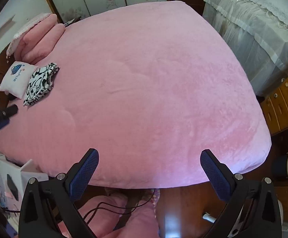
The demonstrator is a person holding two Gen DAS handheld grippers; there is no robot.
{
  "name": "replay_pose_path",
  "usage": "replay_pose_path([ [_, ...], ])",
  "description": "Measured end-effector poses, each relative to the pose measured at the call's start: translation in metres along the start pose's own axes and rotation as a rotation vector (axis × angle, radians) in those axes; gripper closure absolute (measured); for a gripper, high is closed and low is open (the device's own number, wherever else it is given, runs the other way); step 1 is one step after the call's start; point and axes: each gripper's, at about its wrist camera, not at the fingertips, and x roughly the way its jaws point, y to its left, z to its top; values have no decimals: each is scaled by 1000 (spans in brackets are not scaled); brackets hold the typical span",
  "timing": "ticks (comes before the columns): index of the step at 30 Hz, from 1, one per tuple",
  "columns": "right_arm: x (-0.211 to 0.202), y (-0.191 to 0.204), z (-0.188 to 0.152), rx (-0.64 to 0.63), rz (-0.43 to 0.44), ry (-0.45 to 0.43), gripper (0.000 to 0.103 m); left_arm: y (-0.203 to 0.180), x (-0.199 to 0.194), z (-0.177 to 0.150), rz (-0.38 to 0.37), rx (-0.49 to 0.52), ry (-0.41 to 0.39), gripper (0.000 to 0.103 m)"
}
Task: Fold large clothes
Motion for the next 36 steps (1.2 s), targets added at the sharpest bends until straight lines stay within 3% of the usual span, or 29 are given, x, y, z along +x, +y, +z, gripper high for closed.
replay_pose_path([
  [7,15,47,-20,-50,1,61,0,-11,10,-55,-25,56,85,47],
  [11,14,63,-21,-89,-17,33,0,-18,12,-67,-23,90,83,47],
  [15,15,75,-19,-141,-29,22,0,-13,10,-68,-35,49,70,46],
  [17,14,75,-18,-148,-26,9,0,-8,14,-65,-53,22,82,39],
  [21,13,71,-16,-152,-37,4,0,0,24,-58,-82,-25,110,37],
  [25,10,64,-14,-115,-48,-11,0,-2,28,-56,-84,-17,120,15],
  [27,8,60,-11,-97,-65,-18,0,-6,26,-53,-82,-3,105,14],
  [30,8,57,-11,-83,-67,-16,0,-11,22,-50,-61,24,87,0],
  [36,5,66,-12,-89,-69,-31,0,-17,14,-50,-42,50,62,0],
])
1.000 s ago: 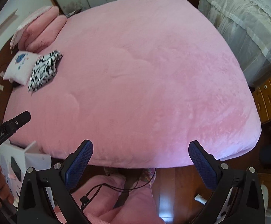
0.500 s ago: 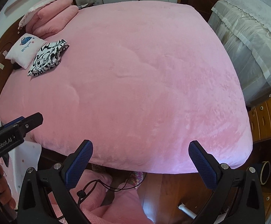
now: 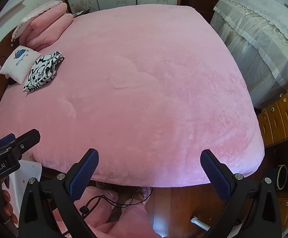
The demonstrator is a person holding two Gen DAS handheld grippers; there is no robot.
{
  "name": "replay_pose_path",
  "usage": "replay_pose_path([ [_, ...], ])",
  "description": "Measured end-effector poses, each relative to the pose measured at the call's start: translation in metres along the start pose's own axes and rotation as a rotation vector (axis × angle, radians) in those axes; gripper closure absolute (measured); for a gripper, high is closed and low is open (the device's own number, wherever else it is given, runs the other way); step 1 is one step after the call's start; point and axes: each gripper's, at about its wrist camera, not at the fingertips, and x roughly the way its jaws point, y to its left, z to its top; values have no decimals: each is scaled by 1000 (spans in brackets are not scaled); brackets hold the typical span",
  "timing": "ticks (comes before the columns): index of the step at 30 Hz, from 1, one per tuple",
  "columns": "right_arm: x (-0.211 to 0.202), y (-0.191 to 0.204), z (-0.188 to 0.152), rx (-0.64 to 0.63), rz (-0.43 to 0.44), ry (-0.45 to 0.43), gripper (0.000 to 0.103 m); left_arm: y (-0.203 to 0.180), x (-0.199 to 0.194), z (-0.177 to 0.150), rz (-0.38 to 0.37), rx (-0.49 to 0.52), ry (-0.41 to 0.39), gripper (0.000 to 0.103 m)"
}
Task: Fold large clothes
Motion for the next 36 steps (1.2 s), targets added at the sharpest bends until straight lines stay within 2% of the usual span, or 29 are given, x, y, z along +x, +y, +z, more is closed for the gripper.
replay_pose_path([
  [12,-13,8,-4,21,-7,-47,0,-6,-13,-1,12,68,-36,0],
  [29,-13,0,-11,43,-13,-20,0,-8,-18,-17,-14,99,-49,0],
  [36,-13,-3,-11,39,-7,-20,0,-8,-24,-21,3,95,-72,0],
])
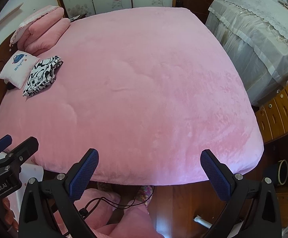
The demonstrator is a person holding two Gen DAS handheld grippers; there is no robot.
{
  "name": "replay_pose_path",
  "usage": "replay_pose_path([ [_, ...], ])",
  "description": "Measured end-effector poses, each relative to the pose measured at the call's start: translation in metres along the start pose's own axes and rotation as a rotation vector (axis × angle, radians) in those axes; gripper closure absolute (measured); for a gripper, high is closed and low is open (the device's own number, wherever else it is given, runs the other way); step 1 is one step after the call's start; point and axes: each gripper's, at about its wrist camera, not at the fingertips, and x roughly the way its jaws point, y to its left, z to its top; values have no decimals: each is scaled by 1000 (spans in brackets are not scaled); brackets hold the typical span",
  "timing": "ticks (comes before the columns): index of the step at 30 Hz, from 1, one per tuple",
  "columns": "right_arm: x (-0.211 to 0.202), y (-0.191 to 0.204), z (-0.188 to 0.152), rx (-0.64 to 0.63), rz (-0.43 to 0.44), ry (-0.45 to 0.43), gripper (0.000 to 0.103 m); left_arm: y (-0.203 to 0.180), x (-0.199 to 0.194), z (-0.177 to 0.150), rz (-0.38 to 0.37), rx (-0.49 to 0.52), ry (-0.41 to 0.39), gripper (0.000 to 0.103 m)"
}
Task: Fold large clothes
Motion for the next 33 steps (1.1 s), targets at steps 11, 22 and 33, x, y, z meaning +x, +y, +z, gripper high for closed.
replay_pose_path([
  [11,1,4,-2,-9,5,6,0,-2,-9,0,15,10,-29,0],
  [22,4,3,2,-14,4,21,0,-3,-8,0,15,13,-23,0],
  [33,7,0,2,-10,0,29,0,-3,-6,0,17,14,-20,0],
])
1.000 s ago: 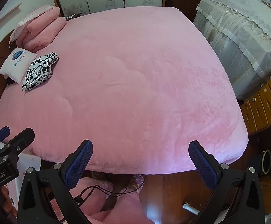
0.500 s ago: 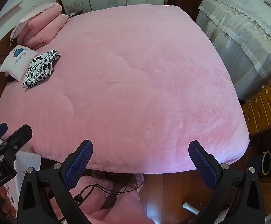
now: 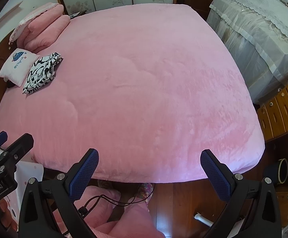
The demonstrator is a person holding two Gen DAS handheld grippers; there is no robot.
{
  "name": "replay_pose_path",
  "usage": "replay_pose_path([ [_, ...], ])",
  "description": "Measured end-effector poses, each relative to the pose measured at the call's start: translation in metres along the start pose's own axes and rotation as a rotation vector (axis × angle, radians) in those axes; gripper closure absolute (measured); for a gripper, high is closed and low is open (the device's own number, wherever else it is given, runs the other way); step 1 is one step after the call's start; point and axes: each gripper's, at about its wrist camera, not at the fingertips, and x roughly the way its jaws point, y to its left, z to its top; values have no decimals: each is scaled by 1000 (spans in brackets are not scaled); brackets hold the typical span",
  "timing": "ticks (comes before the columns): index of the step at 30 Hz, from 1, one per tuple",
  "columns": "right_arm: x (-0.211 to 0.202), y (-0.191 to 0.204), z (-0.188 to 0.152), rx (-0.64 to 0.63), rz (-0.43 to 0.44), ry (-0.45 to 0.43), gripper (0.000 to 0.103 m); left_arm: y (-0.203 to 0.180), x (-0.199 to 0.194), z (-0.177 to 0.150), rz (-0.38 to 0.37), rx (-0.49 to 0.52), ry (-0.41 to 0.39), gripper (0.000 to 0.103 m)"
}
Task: Fold large clothes
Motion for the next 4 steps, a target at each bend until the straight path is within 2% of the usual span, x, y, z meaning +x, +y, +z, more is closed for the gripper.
replay_pose_path([
  [4,0,1,-1,-2,0,3,0,2,0,-2,2,3,4,0],
])
